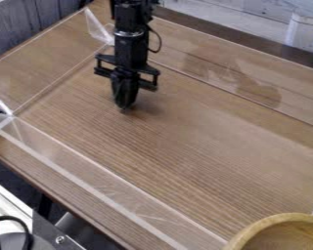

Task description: Remove the green block from inside the brown bowl and put it on the table

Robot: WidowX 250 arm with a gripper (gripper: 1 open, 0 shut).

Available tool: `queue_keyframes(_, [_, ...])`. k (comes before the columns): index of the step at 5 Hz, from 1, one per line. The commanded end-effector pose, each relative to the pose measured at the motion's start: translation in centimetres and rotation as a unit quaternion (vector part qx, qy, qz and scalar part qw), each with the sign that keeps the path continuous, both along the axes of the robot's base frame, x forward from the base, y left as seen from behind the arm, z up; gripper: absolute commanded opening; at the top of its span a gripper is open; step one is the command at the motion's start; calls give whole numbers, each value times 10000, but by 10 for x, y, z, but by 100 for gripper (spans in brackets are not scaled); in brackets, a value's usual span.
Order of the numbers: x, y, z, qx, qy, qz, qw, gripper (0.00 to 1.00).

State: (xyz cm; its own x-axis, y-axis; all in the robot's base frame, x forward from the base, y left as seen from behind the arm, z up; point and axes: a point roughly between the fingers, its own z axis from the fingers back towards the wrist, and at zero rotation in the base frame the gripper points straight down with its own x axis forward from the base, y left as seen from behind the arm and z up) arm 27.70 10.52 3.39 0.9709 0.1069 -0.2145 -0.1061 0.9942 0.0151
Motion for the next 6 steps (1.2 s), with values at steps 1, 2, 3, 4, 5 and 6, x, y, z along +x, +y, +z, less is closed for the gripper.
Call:
queue_keyframes(1, [-2,0,23,344,-511,-97,9981,0])
queue_keyframes(2, [0,-1,23,452,-305,104,9985,0])
queue_keyframes(3, [2,-1,19,551,-67,343,9979,0])
queue_keyframes(4, [-2,-2,11,603,81,386,9974,0])
queue_keyframes(5, [-6,-5,6,652,204,418,9968,0])
queue_keyframes(6, [-5,-1,2,453,61,450,9979,0])
